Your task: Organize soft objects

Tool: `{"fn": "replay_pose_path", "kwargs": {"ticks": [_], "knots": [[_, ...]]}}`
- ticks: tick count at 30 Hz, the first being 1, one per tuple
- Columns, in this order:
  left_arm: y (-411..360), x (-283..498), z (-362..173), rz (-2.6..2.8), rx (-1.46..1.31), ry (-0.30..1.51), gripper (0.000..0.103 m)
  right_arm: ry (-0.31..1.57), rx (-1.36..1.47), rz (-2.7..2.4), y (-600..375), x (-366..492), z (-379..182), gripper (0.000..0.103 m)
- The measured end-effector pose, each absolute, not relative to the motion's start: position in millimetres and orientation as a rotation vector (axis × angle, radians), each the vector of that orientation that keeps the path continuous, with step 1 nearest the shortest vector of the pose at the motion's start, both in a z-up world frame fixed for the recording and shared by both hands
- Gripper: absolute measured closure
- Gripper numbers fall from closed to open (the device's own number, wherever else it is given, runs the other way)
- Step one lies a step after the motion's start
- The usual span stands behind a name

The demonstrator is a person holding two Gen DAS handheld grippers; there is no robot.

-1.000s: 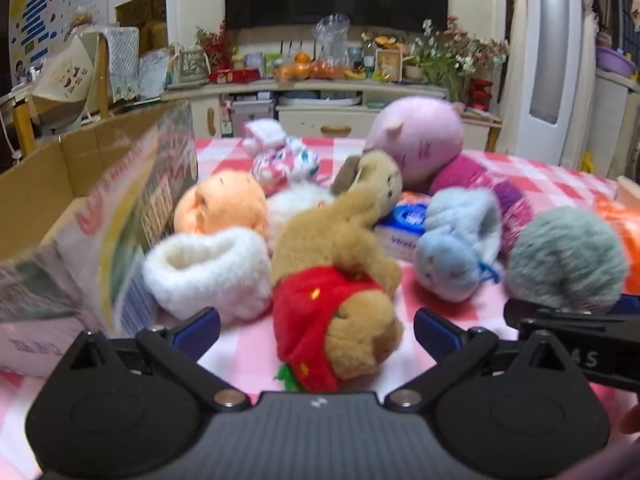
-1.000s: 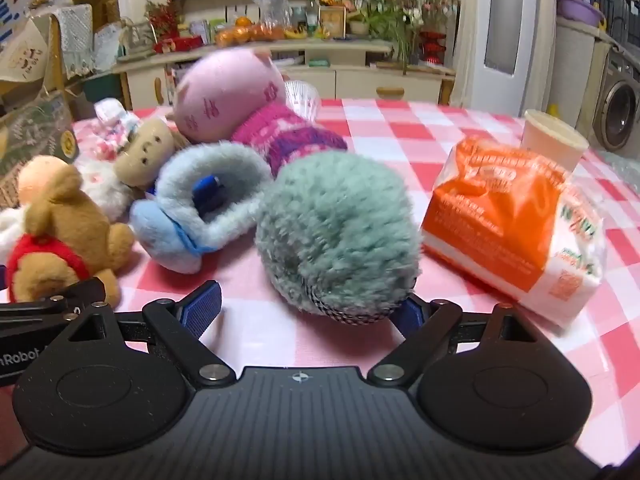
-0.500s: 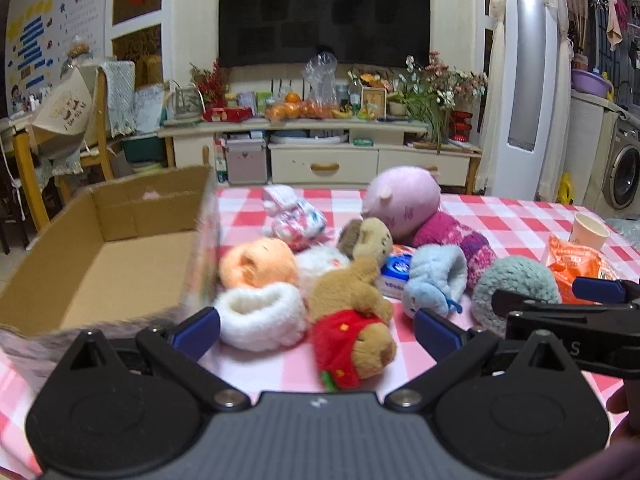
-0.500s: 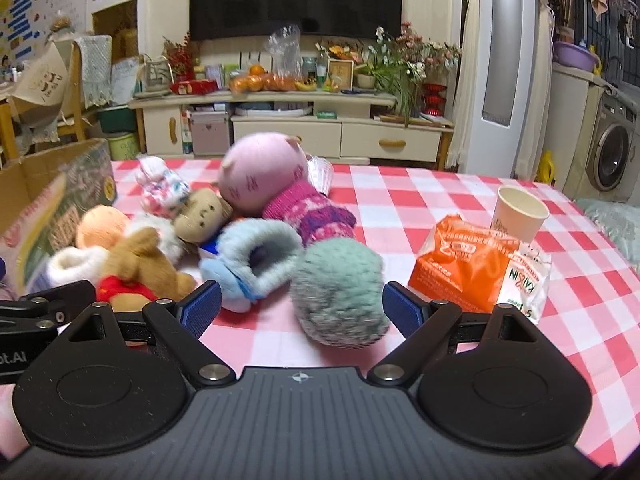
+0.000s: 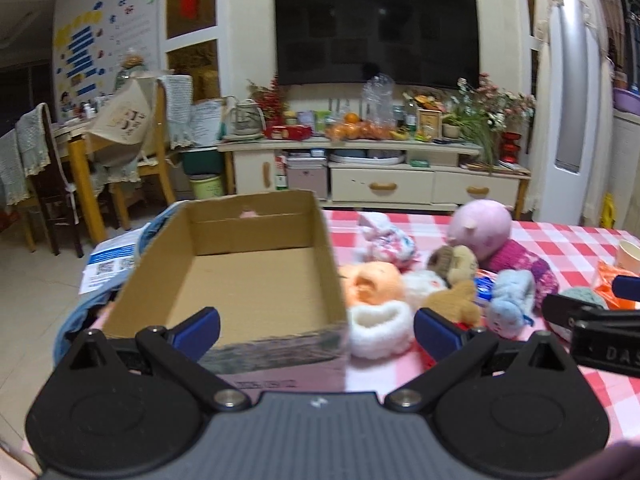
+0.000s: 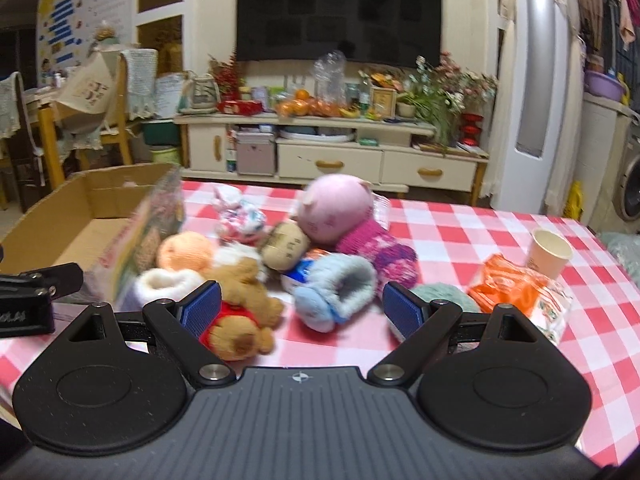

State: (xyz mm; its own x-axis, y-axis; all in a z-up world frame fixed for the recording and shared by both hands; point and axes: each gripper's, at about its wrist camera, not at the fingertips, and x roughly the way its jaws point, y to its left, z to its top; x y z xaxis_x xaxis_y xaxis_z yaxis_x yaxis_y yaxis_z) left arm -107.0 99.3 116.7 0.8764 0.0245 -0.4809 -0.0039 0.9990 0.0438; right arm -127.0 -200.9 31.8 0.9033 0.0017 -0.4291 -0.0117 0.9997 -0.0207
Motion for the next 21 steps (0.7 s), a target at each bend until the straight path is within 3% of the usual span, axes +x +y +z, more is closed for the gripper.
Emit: {"fn": "replay_pose_path", "kwargs": {"ticks": [21], "knots": [[140, -116, 124, 0.103, 0.029, 0.468, 0.001, 0.326, -0.075, 0.119, -185, -154, 42, 0.0]]}}
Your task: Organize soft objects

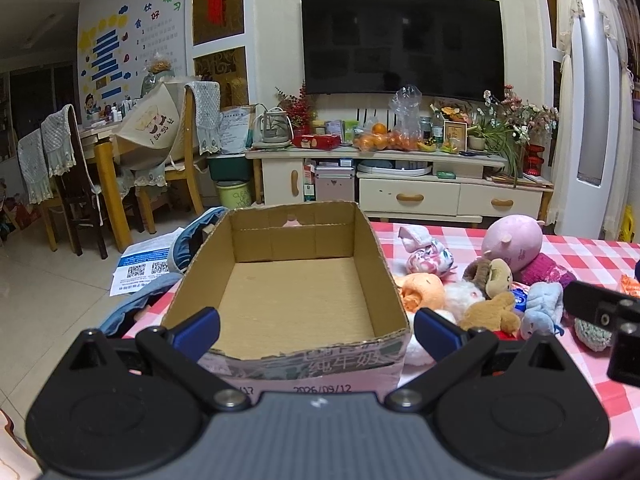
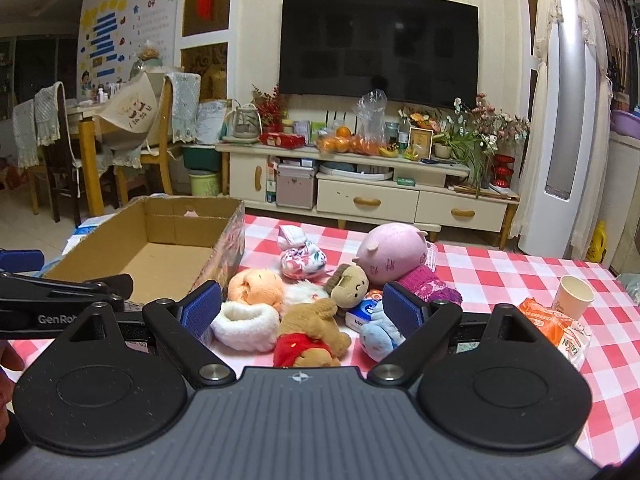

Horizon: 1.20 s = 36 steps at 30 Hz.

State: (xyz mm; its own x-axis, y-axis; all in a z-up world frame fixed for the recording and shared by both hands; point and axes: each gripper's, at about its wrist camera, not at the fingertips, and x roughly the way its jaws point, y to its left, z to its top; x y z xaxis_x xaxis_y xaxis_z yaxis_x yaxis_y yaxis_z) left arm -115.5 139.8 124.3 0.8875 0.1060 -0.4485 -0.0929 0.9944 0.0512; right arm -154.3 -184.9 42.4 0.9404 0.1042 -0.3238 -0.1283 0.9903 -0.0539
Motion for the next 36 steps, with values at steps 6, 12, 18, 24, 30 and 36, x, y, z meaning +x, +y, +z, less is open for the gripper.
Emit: {"fn": "replay_pose_path", "kwargs": {"ticks": [6, 12, 18, 24, 30, 36], "knots": [[139, -115, 122, 0.105, 0.039, 0.468, 0.001, 0.306, -0.084, 0.101, -182, -158, 44, 0.0], [131, -113, 120, 0.084, 0.049, 0.475, 0.001, 0.31, -0.067, 0.093, -189, -161, 41, 0.0], [119, -113, 116, 0.04, 0.066, 0.475, 0.001, 0.329, -0.049, 0.033, -202, -164, 32, 0.0], [103, -113, 113, -0.036, 0.085, 0.477, 0.001, 0.351, -0.014, -0.02, -226, -168, 20, 0.0], [78, -111, 105, -0.17, 0.108, 0.493, 0.001, 0.384, 0.017, -0.066, -248, -170, 13, 0.0], [49, -98, 88, -0.257, 0.109, 0.55, 0.001, 0.437, 0.071, -0.118, -263, -169, 10, 0.0]]}}
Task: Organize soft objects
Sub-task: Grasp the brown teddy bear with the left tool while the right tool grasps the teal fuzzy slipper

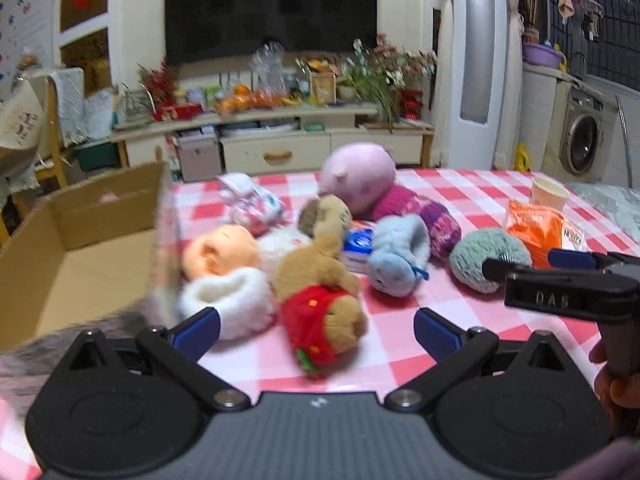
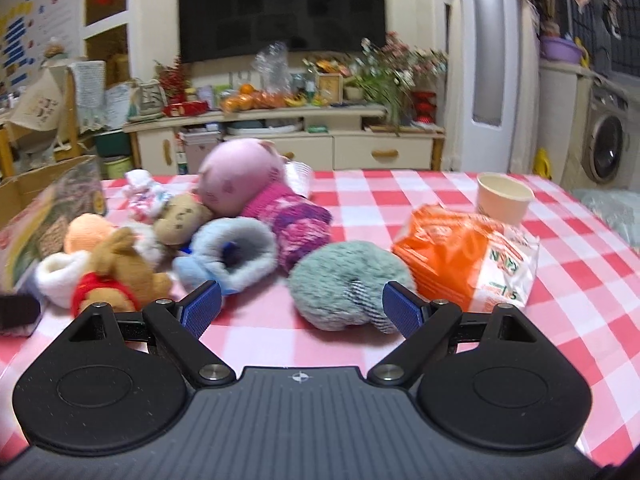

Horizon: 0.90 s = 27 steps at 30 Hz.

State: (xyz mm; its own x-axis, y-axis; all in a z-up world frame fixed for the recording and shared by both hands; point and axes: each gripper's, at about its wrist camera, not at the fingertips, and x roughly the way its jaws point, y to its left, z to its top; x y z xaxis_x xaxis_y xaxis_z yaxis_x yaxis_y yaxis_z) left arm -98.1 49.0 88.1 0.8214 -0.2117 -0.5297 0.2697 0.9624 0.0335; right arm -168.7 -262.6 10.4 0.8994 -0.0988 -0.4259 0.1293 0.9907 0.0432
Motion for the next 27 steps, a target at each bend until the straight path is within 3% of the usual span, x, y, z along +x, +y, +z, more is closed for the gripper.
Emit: {"fn": "replay_pose_path", "kwargs": {"ticks": [17, 22, 27], "knots": [[0, -17, 46, -0.303, 0.15, 0.715, 0.008, 0.561, 0.158, -0.156, -258, -173, 0, 0.0], [-2, -4, 42, -0.306, 0.165, 0.723, 0.023, 0.581, 0.115, -0.19, -249, -177, 1, 0.0], [-2, 4, 39, -0.298, 0.172, 0.737, 0.028, 0.597, 0.085, -0.218, -247, -171, 1, 0.0]]}}
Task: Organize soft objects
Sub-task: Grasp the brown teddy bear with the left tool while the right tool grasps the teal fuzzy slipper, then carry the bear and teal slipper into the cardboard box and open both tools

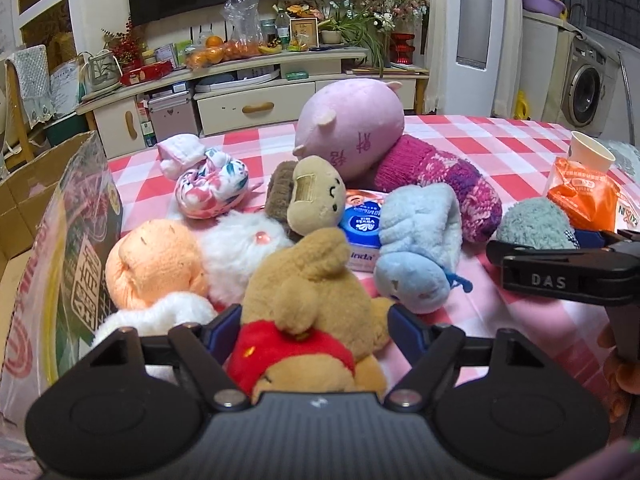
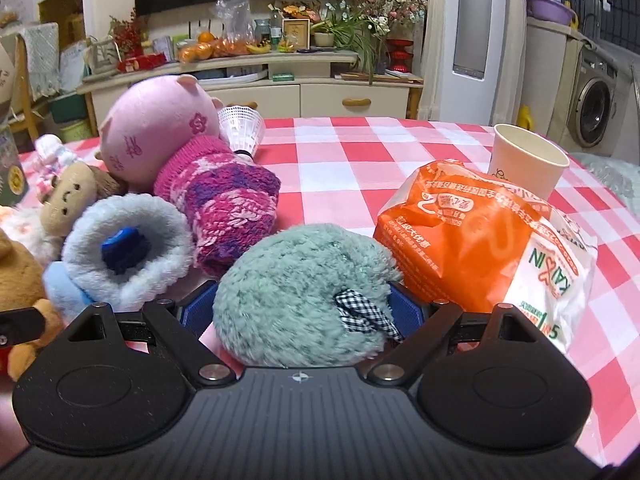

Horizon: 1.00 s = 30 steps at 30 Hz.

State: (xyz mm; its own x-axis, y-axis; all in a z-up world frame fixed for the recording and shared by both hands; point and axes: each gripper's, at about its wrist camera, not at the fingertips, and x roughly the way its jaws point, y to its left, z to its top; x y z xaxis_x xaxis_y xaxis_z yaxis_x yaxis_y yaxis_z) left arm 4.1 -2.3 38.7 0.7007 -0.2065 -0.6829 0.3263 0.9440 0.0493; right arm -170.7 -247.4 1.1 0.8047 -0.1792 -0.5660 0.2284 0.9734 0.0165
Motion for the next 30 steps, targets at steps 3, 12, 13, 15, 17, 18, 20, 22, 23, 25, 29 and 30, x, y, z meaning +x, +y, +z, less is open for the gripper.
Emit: {"fn": "replay_pose_path", "kwargs": {"ticks": [3, 12, 13, 15, 17, 18, 20, 22, 23, 25, 29, 30], "knots": [[-2, 4, 40, -0.303, 0.175, 0.735, 0.039, 0.589, 0.079, -0.233, -245, -177, 1, 0.0], [11, 5, 42, -0.332, 0.119, 0.737, 0.043, 0.568, 0.1, -0.245, -258, -150, 7, 0.003], [13, 4, 43, -0.337, 0.107, 0.742, 0.043, 0.565, 0.102, -0.242, -258, -144, 9, 0.004], [16, 3, 44, -0.348, 0.087, 0.748, 0.043, 0.559, 0.114, -0.238, -258, -140, 10, 0.006], [19, 0, 49, -0.356, 0.074, 0.736, 0.043, 0.55, 0.138, -0.225, -261, -138, 12, 0.008], [20, -2, 51, -0.362, 0.067, 0.727, 0.043, 0.545, 0.151, -0.219, -262, -140, 13, 0.008], [23, -5, 58, -0.374, 0.053, 0.706, 0.043, 0.533, 0.171, -0.213, -262, -140, 16, 0.009], [26, -7, 65, -0.387, 0.039, 0.682, 0.043, 0.521, 0.192, -0.208, -263, -145, 19, 0.009], [28, -9, 69, -0.394, 0.031, 0.671, 0.043, 0.514, 0.206, -0.201, -264, -147, 22, 0.009], [33, -10, 75, -0.404, 0.016, 0.654, 0.043, 0.499, 0.228, -0.185, -263, -151, 26, 0.009], [41, -13, 87, -0.423, -0.011, 0.621, 0.043, 0.463, 0.265, -0.134, -259, -160, 38, 0.009], [43, -15, 89, -0.427, -0.02, 0.612, 0.043, 0.453, 0.272, -0.119, -256, -161, 42, 0.009]]}}
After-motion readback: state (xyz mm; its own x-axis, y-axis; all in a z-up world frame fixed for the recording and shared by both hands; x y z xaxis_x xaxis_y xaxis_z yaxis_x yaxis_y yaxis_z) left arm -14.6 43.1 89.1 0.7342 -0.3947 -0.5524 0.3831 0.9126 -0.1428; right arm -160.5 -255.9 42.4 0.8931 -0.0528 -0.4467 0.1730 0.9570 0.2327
